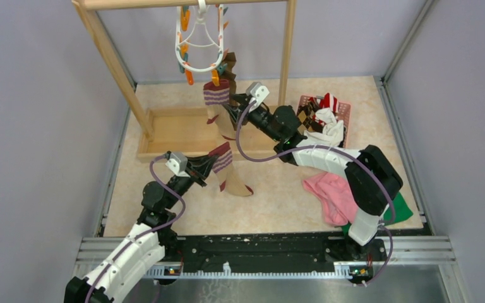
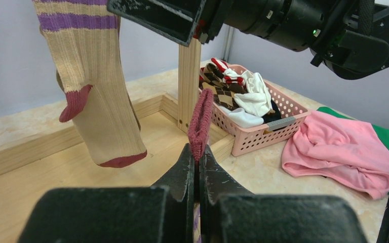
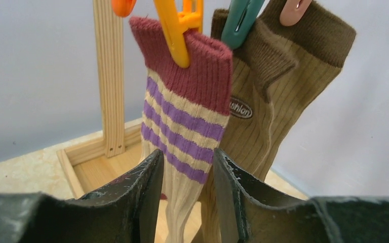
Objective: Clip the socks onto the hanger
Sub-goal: Open the clamp at the hanger.
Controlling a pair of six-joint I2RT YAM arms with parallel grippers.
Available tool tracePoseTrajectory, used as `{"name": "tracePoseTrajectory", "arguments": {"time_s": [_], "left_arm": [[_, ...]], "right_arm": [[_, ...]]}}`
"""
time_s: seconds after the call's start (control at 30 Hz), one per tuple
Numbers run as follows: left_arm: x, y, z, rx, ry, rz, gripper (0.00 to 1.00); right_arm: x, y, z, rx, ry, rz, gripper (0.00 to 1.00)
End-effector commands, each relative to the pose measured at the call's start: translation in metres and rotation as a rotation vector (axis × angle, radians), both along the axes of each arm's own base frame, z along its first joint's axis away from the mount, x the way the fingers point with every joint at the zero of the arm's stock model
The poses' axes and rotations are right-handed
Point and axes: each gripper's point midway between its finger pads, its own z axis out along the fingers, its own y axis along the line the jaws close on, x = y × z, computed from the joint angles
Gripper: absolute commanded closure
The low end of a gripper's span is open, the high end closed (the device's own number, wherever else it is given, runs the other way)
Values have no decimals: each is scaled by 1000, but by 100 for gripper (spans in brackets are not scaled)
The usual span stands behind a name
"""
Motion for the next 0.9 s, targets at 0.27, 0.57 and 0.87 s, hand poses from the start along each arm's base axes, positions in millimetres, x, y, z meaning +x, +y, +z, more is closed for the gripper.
{"name": "tracePoseTrajectory", "arguments": {"time_s": [0.27, 0.57, 0.87], "left_arm": [[-2, -3, 10, 0, -38, -20, 100], [-2, -4, 11, 0, -34, -24, 100], [-4, -6, 13, -1, -35, -38, 100]], "right_arm": [[16, 2, 56, 155, -78, 23, 66], [13, 5, 54, 147, -102, 66, 60], [6, 4, 57, 166, -105, 134, 87]]}}
